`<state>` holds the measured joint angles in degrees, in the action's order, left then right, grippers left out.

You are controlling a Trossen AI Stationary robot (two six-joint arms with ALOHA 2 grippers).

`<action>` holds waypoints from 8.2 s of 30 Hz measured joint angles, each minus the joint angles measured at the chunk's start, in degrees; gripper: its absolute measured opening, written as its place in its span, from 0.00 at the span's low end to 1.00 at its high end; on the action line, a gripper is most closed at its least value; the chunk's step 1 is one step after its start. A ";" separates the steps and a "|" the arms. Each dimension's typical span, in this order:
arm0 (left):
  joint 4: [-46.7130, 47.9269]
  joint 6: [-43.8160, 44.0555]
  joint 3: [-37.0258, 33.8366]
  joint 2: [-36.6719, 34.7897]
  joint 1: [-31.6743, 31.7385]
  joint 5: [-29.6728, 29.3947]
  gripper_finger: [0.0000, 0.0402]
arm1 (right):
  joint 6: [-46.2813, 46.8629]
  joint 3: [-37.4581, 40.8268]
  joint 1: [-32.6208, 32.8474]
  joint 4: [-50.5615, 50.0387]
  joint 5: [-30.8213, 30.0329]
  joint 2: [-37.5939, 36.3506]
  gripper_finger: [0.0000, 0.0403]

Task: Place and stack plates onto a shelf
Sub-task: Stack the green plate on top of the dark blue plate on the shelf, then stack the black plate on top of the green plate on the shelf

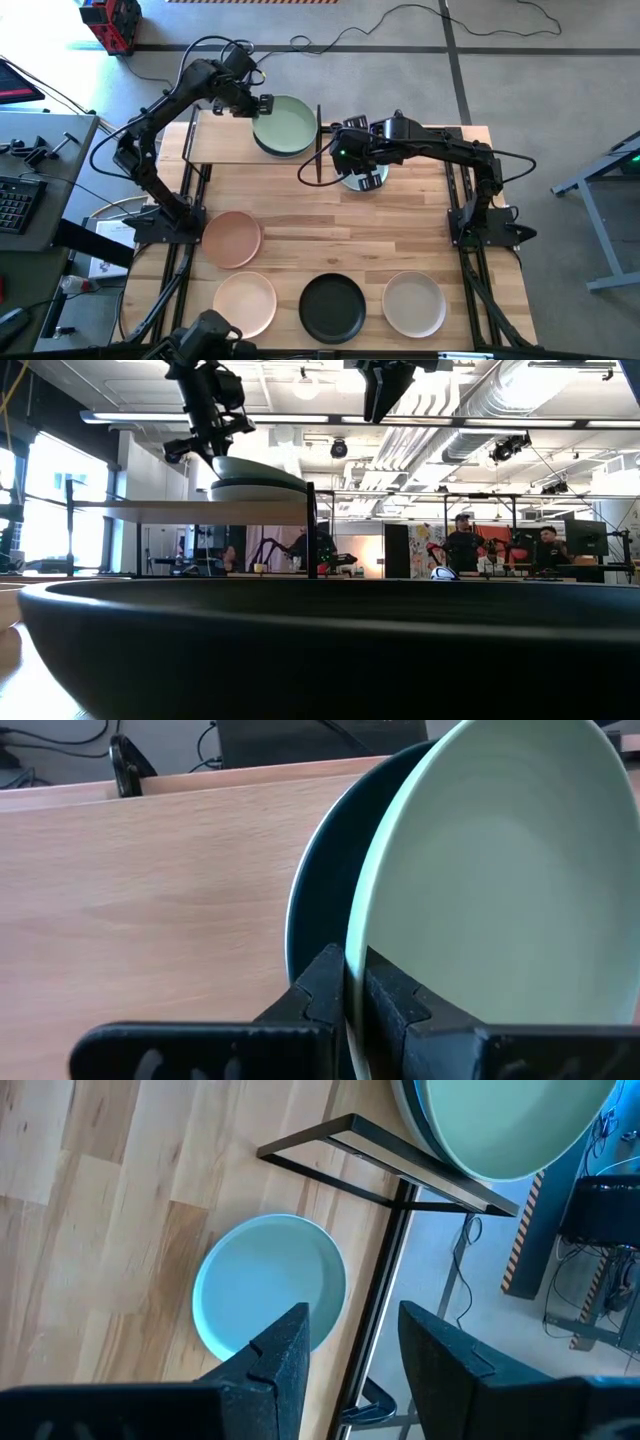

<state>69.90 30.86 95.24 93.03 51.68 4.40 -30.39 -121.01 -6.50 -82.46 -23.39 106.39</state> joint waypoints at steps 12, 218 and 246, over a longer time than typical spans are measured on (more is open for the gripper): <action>2.18 -0.07 0.00 0.00 -0.02 -0.66 0.13 | 0.18 0.00 0.00 -0.01 0.02 0.02 0.33; 16.41 -4.52 -0.03 -10.01 -78.15 -9.91 0.22 | 56.06 -0.02 22.86 6.01 27.66 28.37 0.00; 15.56 -5.91 -0.03 -10.04 -56.46 -17.09 0.22 | 55.01 0.02 12.96 -6.88 13.67 11.24 0.00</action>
<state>85.46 24.95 95.21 82.99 -4.78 -12.69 24.62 -120.99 6.45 -89.34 -9.73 117.63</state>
